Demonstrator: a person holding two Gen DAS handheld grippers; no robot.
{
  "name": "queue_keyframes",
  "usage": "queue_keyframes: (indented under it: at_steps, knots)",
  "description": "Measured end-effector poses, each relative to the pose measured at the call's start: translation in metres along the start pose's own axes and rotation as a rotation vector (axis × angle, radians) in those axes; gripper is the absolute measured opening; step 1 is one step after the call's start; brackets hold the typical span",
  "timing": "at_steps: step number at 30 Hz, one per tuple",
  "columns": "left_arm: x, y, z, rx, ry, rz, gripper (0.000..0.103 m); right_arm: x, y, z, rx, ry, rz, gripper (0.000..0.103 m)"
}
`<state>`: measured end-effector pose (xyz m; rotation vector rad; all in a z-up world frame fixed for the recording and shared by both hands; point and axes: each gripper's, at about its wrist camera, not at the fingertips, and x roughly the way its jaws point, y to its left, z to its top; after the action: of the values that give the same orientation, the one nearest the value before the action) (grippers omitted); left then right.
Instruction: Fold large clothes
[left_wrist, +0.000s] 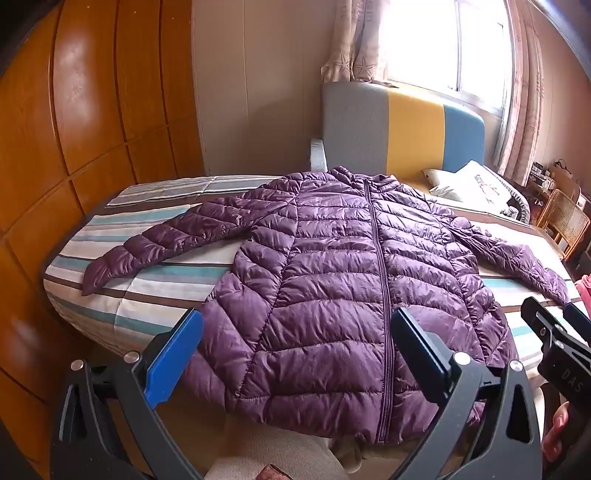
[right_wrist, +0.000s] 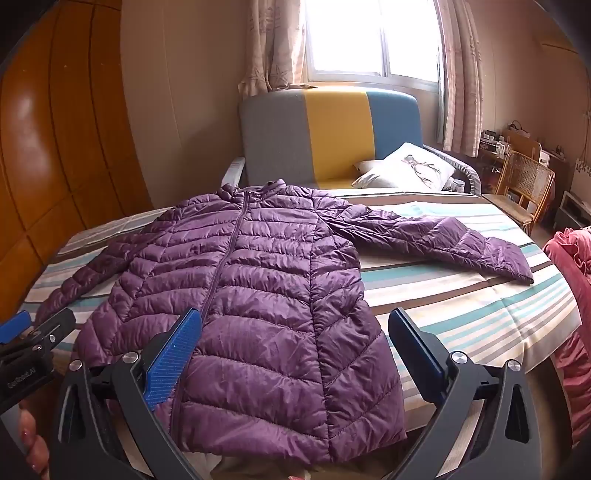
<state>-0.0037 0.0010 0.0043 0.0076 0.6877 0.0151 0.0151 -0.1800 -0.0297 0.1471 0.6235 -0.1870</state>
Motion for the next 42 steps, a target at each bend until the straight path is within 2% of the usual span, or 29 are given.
queue_keyframes:
  at_steps: [42]
  knots:
    - [0.0071,0.0020,-0.0020,-0.001,0.013,0.006,0.101,0.0043,-0.0020,-0.0009,0.010,0.030,0.008,0.100]
